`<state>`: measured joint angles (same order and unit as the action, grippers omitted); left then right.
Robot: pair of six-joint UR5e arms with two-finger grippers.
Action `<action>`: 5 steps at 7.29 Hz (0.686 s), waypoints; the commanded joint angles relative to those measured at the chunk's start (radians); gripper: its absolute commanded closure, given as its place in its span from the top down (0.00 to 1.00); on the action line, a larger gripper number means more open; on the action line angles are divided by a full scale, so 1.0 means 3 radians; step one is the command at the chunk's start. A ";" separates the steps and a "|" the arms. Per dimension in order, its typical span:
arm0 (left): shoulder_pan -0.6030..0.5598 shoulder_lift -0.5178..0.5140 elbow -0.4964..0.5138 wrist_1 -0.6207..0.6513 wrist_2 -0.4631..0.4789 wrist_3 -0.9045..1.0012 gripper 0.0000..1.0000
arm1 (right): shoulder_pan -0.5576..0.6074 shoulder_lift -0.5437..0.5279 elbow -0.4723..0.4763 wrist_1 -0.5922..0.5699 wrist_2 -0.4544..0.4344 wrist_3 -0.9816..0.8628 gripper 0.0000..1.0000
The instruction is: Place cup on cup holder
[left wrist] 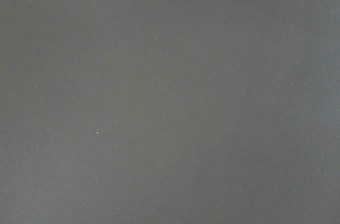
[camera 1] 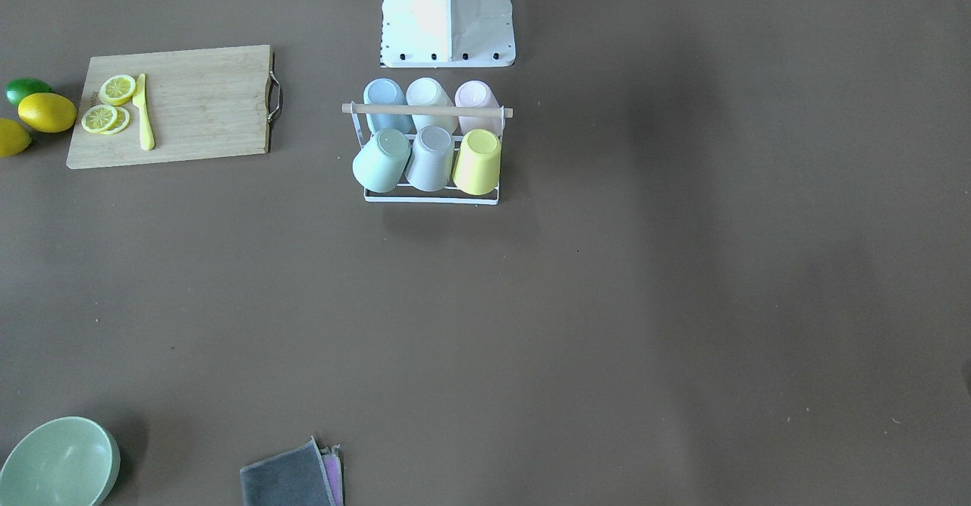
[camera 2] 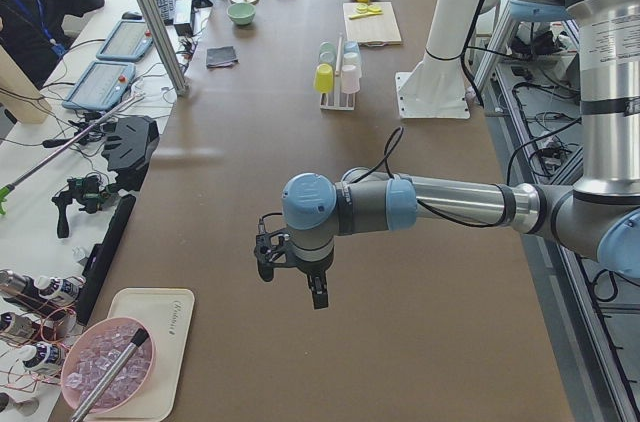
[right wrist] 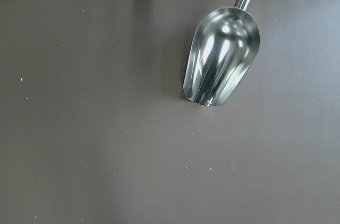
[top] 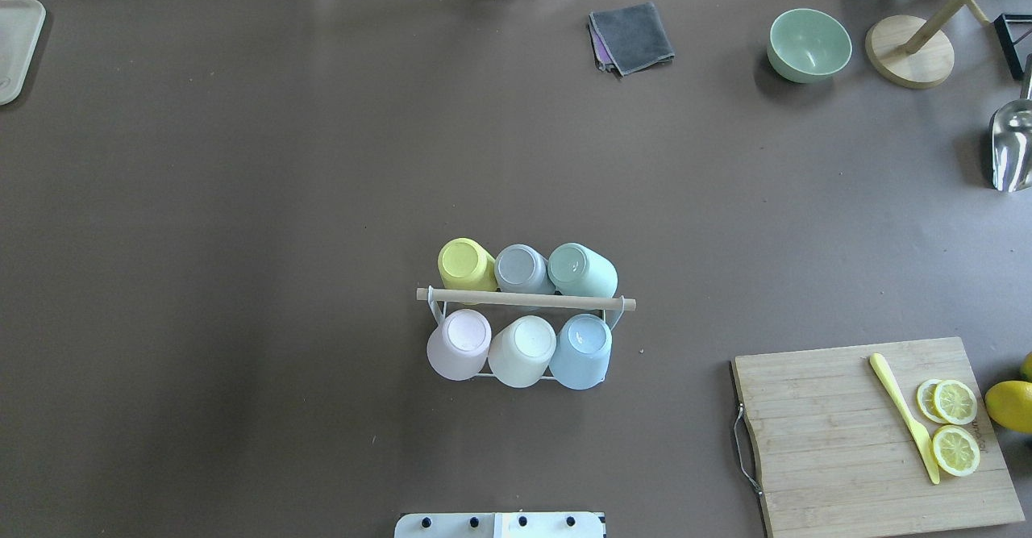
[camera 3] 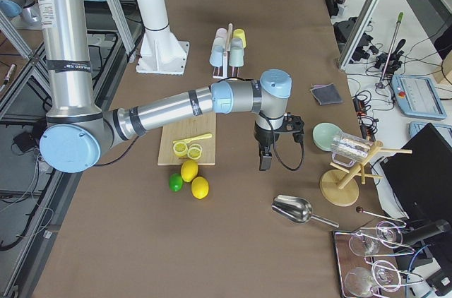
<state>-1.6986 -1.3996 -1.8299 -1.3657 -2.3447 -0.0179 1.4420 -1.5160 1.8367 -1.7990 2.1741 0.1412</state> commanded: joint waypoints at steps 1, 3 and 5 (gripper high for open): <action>-0.0116 0.0027 0.0000 0.0027 -0.0002 0.0234 0.98 | 0.0000 -0.0029 0.0003 0.0004 -0.0017 0.0000 1.00; -0.0111 0.0017 -0.0026 0.0001 -0.0007 0.0228 0.98 | 0.0000 -0.0024 0.0003 0.0009 -0.0022 0.0000 1.00; -0.0106 -0.0029 -0.0214 -0.0009 -0.0033 0.0228 0.98 | 0.0000 -0.0024 -0.0002 0.0004 -0.0022 0.0000 1.00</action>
<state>-1.7316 -1.4012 -1.8628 -1.3655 -2.3498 0.0504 1.4419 -1.5234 1.8369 -1.7975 2.1676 0.1411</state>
